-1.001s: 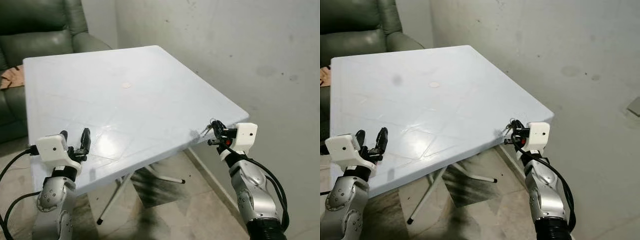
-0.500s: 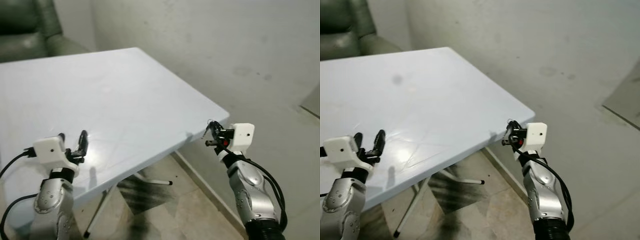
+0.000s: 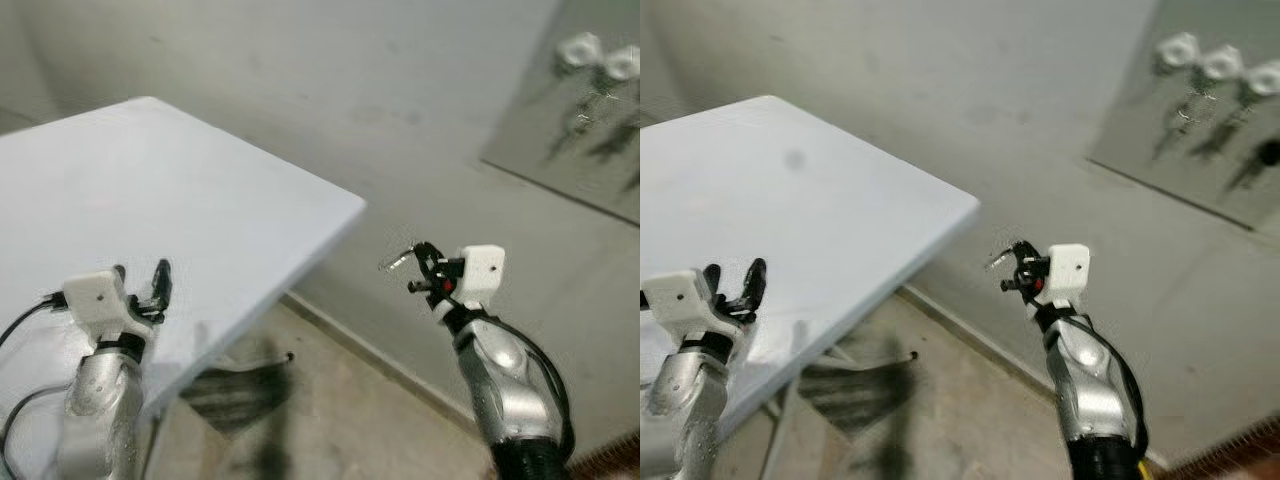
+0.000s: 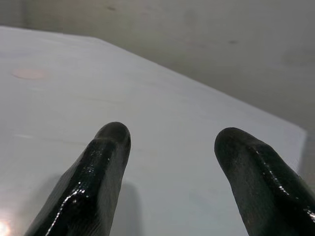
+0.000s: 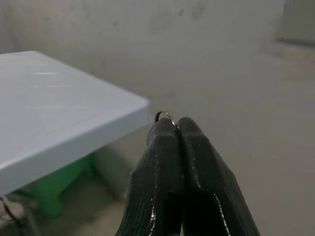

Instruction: Hang keys on a hook

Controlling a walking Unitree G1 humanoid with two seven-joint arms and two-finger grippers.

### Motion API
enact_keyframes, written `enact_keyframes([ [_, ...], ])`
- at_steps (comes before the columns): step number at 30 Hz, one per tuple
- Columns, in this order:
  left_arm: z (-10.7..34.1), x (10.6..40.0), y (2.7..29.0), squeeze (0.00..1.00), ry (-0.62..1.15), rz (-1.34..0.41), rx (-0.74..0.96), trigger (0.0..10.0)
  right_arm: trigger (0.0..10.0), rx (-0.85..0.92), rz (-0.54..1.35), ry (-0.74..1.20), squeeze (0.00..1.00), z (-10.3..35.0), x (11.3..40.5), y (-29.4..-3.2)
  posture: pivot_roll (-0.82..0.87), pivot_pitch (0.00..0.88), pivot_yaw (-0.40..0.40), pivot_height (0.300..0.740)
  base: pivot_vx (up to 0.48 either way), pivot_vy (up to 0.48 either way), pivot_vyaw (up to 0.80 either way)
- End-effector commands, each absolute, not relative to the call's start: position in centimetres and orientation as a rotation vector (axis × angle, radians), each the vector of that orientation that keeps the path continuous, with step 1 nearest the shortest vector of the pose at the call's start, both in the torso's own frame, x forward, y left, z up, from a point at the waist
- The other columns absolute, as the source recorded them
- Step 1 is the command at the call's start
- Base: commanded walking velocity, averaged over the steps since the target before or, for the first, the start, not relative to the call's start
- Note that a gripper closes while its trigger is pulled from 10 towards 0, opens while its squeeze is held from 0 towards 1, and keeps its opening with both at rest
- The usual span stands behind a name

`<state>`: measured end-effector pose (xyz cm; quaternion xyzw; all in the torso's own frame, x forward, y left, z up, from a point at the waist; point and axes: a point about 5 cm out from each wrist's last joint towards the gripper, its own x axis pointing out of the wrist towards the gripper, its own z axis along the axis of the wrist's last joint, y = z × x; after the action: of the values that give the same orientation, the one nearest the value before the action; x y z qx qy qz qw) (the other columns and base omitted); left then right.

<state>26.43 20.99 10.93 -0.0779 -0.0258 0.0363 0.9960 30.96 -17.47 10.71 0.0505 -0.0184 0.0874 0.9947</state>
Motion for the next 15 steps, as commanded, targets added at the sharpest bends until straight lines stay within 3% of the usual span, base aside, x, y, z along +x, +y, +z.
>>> enact_keyframes([
  [1, 10.97, 26.17, 21.90, 0.00, -0.047, 0.098, -0.145, 10.0, 10.0, 0.104, 0.194, -0.063, 0.00, 11.39, 31.27, -16.75, -0.06, 0.000, -0.055, 0.732, 0.251, 0.000, 0.00],
  [15, 10.91, 26.11, 21.84, 0.00, -0.044, 0.097, -0.158, 10.0, 10.0, 0.101, 0.194, -0.064, 0.00, 11.37, 31.07, -16.90, -0.07, 0.000, -0.055, 0.732, 0.262, 0.000, 0.00],
])
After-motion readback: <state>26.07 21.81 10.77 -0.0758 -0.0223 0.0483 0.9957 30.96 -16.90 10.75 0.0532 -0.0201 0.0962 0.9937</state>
